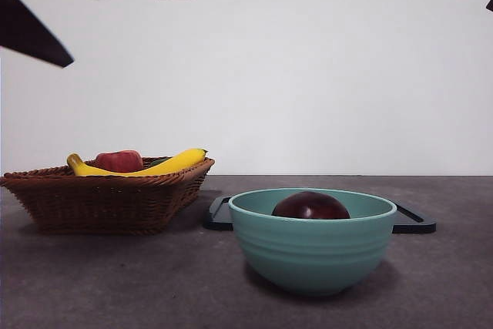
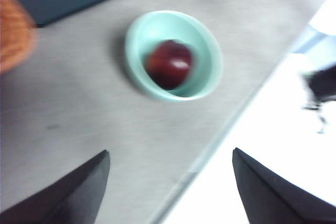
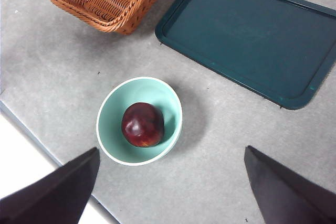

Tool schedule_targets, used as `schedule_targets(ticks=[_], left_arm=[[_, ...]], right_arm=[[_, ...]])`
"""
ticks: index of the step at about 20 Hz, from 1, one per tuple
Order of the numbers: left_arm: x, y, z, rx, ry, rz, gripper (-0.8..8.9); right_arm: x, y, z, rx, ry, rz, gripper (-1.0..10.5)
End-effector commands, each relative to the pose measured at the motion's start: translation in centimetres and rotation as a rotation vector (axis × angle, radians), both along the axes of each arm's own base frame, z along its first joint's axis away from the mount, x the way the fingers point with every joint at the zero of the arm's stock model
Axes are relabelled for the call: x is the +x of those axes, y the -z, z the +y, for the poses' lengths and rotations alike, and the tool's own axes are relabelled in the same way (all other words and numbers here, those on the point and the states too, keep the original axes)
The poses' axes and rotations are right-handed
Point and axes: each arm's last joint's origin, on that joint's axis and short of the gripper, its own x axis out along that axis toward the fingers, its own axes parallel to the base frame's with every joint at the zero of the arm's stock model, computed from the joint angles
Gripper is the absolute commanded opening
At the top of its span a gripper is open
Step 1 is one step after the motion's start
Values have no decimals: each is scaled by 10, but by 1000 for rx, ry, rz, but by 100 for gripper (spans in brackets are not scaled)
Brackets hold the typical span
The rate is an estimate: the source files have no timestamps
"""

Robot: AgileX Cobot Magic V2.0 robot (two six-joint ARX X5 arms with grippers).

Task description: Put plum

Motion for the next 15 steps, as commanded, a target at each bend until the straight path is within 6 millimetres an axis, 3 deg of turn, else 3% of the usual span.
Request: schedule_targets(ticks=[1, 10, 15], left_arm=[[0, -4, -3, -45, 46, -6, 373], [0, -4, -3, -46, 47, -8, 374], [0, -4, -3, -46, 47, -8, 374]], right_arm=[[1, -5, 1, 5, -6, -16, 442], [5, 3, 3, 6, 19, 73, 441], [23, 43, 21, 31, 27, 181, 440]])
